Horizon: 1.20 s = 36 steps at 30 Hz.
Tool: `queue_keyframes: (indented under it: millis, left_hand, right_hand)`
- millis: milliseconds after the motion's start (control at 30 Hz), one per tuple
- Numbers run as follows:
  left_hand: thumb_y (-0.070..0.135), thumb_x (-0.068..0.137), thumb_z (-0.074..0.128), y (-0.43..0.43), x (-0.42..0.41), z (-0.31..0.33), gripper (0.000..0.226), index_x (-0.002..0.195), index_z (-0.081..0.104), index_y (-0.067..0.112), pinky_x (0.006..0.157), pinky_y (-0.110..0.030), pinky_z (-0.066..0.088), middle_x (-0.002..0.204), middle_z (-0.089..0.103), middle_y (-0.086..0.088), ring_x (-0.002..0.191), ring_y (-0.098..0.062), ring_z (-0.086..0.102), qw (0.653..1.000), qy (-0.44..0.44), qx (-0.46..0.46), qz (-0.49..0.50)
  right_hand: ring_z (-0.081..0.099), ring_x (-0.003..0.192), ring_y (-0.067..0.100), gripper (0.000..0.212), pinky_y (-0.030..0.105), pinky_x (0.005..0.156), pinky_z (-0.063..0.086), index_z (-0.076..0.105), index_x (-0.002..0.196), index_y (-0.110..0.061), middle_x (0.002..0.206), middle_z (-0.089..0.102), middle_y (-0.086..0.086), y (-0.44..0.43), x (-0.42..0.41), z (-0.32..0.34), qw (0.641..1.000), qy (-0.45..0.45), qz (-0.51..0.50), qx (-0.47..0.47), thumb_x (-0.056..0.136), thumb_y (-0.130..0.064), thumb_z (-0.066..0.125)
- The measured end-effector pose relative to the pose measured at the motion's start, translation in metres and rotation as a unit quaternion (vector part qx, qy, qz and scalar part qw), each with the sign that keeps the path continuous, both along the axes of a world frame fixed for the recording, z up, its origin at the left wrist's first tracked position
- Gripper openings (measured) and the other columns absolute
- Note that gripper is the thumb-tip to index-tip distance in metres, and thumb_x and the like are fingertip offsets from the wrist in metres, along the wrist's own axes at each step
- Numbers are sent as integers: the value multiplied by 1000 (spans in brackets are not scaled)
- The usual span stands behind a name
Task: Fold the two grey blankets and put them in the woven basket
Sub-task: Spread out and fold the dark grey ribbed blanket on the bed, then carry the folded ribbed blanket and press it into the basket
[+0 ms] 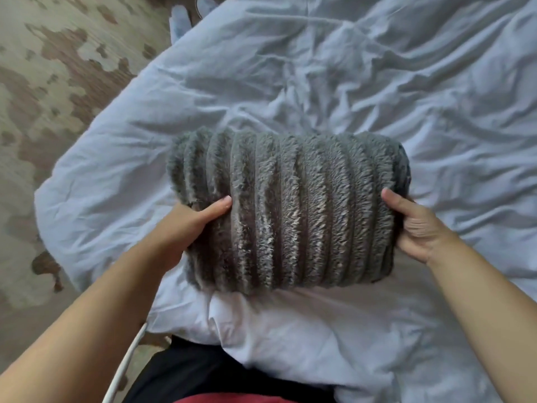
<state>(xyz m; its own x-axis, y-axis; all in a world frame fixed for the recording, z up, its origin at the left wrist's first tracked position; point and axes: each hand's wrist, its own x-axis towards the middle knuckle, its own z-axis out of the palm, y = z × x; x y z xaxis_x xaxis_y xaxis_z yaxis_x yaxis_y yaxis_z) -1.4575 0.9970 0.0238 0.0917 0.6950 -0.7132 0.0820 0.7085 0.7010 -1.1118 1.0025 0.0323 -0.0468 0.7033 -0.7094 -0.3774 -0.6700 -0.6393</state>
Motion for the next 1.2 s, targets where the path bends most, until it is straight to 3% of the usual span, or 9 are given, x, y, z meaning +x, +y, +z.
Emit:
queue_keyframes:
  millis: [100, 267, 400, 500, 600, 767, 933, 1133, 1200]
  left_hand:
    - [62, 50, 74, 11, 6, -13, 73, 113, 64, 28, 73, -13, 48, 97, 72, 20, 88, 3, 67, 998, 42, -33, 18]
    - [87, 22, 68, 34, 1, -31, 112, 118, 61, 28, 98, -38, 47, 113, 67, 3, 103, -22, 63, 989, 114, -98, 15]
    - [77, 33, 75, 49, -2, -41, 101, 119, 61, 26, 93, -39, 51, 105, 74, 2, 92, -19, 71, 992, 32, -121, 1]
    - [70, 49, 71, 46, -5, -46, 89, 123, 60, 22, 88, -35, 52, 106, 74, 0, 95, -18, 71, 988, -33, -150, -10]
    - [63, 64, 61, 33, -8, -45, 69, 118, 63, 20, 80, -32, 53, 109, 72, -3, 98, -18, 70, 983, -86, -163, -19]
    - [64, 65, 62, 22, -9, -26, 65, 113, 67, 21, 79, -34, 51, 110, 72, -7, 97, -22, 70, 977, -128, -170, -8]
    - [63, 68, 61, 10, -8, 21, 59, 108, 71, 20, 79, -34, 52, 111, 71, -9, 97, -24, 70, 979, -146, -138, -20]
    - [59, 66, 66, -32, -57, 112, 52, 98, 77, 18, 84, -34, 53, 107, 73, -10, 90, -23, 71, 988, -133, -73, 24]
    - [56, 66, 68, -58, -91, 143, 45, 92, 78, 20, 75, -32, 56, 97, 75, -7, 84, -21, 73, 991, -112, -30, 71]
  right_hand:
    - [73, 77, 16, 31, 26, 61, 57, 71, 96, -11, 85, 76, 4, 5, -8, -17, 996, -51, 20, -68, 71, -27, 63]
    - [67, 103, 29, 73, 42, 95, 50, 66, 117, -6, 112, 70, 16, 27, -19, -46, 988, -104, 13, -117, 61, -52, 73]
    - [65, 107, 31, 79, 46, 102, 46, 70, 110, -11, 113, 69, 14, 42, -22, -59, 986, -121, 13, -110, 48, -58, 79]
    - [72, 85, 24, 45, 36, 84, 54, 79, 81, -15, 90, 75, 8, 42, -20, -58, 987, -112, 28, -115, 62, -55, 69]
    - [74, 73, 20, 42, 25, 58, 56, 80, 70, -19, 81, 76, 5, 29, -15, -50, 988, -86, 60, -110, 65, -57, 62]
    - [73, 73, 22, 42, 29, 69, 51, 78, 79, -14, 83, 76, 7, 12, -16, -21, 990, -82, 56, -98, 76, -53, 60]
    - [72, 64, 20, 45, 23, 52, 55, 79, 66, -19, 74, 75, 5, -8, -16, 30, 994, -86, 27, -55, 87, -49, 54]
    - [71, 59, 18, 49, 22, 47, 53, 79, 62, -19, 69, 74, 4, -28, -60, 98, 998, -50, 44, 14, 94, -42, 49]
    - [72, 60, 18, 45, 23, 47, 54, 79, 65, -17, 70, 75, 5, -35, -93, 118, 997, -14, 75, 32, 90, -43, 52]
